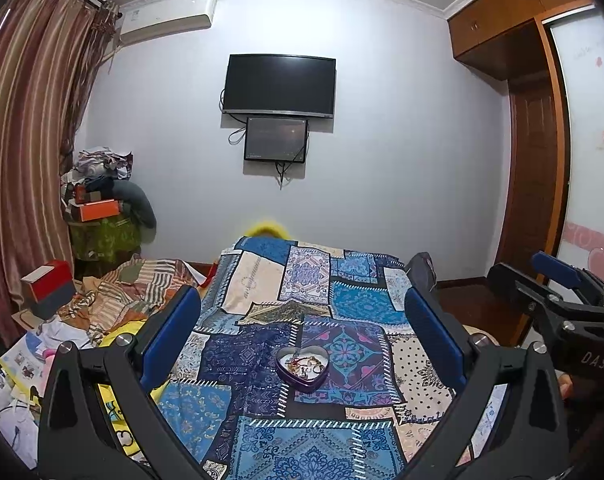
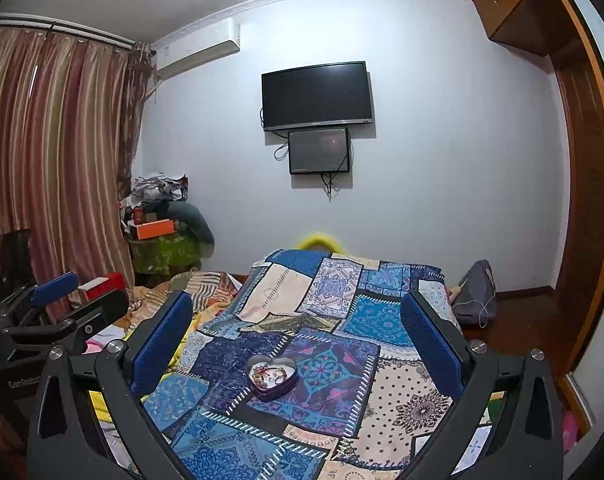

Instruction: Organize jewelry

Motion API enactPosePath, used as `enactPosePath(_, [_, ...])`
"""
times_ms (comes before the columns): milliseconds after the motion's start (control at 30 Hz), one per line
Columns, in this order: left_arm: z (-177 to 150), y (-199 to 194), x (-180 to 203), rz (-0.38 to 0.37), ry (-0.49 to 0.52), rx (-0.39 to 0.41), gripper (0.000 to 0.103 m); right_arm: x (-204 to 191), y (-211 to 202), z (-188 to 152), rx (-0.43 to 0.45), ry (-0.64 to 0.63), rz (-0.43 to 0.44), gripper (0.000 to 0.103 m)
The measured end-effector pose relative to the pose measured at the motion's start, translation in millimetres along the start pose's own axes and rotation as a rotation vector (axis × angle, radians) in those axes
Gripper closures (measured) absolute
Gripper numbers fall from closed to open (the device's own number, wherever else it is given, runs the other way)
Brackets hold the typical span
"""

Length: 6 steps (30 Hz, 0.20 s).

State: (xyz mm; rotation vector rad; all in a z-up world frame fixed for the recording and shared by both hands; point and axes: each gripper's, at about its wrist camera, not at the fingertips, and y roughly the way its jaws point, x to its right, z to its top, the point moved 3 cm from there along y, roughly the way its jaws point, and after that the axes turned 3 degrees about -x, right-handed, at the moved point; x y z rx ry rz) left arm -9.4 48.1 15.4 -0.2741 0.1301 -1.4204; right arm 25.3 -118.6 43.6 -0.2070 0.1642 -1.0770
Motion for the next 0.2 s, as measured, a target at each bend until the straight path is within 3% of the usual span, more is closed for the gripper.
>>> enactPosePath(200, [-2.5, 3.0, -0.5, -0.009, -0.002, -0.009, 0.001, 0.1, 3.4, -2.6, -0.011, 0.001, 0.0, 0.0])
